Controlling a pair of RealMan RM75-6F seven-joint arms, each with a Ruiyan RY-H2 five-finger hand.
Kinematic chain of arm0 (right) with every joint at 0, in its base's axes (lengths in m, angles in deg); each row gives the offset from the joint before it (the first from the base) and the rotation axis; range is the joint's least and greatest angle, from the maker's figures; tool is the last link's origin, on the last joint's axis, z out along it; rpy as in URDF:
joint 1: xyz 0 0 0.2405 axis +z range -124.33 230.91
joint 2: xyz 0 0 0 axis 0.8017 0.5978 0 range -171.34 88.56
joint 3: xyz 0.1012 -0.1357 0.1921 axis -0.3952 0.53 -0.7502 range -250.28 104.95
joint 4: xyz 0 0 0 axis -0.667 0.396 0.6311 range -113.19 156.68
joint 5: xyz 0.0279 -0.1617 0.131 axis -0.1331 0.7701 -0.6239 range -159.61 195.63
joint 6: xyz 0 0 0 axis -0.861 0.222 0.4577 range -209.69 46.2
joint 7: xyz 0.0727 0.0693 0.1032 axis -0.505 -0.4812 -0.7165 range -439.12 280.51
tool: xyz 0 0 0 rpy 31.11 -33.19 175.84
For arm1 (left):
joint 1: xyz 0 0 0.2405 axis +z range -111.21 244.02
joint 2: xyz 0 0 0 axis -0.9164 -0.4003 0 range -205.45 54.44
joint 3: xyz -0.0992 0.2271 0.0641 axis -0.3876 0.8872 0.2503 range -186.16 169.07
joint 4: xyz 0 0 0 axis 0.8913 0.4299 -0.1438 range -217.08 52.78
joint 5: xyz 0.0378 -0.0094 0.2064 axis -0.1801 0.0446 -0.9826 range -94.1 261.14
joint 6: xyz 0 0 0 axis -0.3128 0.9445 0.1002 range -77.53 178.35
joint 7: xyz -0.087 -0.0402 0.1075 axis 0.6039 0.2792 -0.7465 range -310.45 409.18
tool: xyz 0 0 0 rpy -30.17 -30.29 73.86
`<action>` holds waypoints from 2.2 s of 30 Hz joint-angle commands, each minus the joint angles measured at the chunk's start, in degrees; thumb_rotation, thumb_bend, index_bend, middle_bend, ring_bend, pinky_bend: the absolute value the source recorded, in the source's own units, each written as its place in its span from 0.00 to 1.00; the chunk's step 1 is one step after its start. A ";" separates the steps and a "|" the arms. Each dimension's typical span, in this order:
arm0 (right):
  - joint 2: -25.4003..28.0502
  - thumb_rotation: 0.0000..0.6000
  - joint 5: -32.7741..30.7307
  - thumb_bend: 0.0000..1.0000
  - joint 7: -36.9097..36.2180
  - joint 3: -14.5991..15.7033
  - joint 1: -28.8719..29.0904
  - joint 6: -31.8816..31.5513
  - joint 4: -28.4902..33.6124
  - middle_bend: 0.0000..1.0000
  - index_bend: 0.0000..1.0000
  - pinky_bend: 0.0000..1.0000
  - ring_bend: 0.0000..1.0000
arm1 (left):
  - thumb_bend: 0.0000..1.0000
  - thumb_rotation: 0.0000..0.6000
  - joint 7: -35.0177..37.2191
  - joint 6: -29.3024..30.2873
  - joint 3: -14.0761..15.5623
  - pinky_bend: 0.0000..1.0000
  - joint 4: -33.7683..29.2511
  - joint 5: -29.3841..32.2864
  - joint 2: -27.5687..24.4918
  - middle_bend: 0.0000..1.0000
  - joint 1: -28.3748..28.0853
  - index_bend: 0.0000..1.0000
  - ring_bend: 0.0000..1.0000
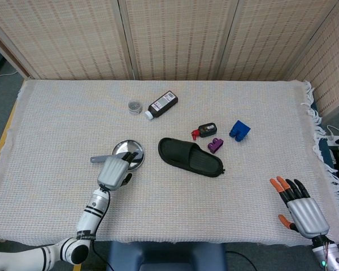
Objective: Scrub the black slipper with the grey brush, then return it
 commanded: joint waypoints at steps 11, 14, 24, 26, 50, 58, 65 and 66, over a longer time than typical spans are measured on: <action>0.54 1.00 -1.04 0.19 -0.44 -0.01 0.20 0.53 0.41 0.00 0.00 0.00 0.00 | 0.33 1.00 -5.97 -1.62 -2.79 1.00 14.01 8.86 7.84 0.25 -7.61 0.20 0.75; 0.73 1.00 -1.00 0.19 -0.73 0.10 0.24 0.58 0.46 0.00 0.00 0.00 0.00 | 0.33 1.00 -6.55 -2.54 -2.52 1.00 15.80 10.33 8.26 0.26 -8.37 0.21 0.75; 1.39 1.00 0.42 0.19 -2.28 0.87 0.31 0.23 0.79 0.00 0.00 0.00 0.00 | 0.33 1.00 -7.08 -1.72 -0.24 1.00 18.38 10.39 8.09 0.34 -9.25 0.28 0.75; 1.51 1.00 0.73 0.19 -2.45 1.02 0.33 0.17 0.83 0.00 0.00 0.00 0.00 | 0.33 1.00 -6.94 -1.74 0.04 1.00 18.95 10.54 8.17 0.35 -9.28 0.31 0.76; 1.46 1.00 0.68 0.19 -1.69 1.41 0.57 0.77 1.33 0.00 0.00 0.00 0.00 | 0.32 1.00 -7.21 -1.85 1.30 1.00 24.08 11.27 9.80 0.49 -11.02 0.40 0.76; 1.40 1.00 0.81 0.19 -1.51 1.45 0.52 0.55 1.40 0.00 0.00 0.00 0.00 | 0.34 1.00 -7.75 -0.98 2.18 1.00 23.50 10.49 9.49 0.64 -10.98 0.51 0.76; -0.39 1.00 2.00 0.19 -1.64 0.03 3.44 2.84 0.30 0.00 0.00 0.00 0.00 | 0.34 1.00 -7.39 1.06 2.61 1.00 18.00 8.19 6.89 0.67 -10.69 0.55 0.75; -0.74 1.00 2.02 0.19 -1.18 -0.47 4.53 4.05 0.26 0.00 0.00 0.00 0.00 | 0.34 1.00 -7.66 1.32 2.42 1.00 17.00 8.00 6.45 0.67 -10.83 0.56 0.75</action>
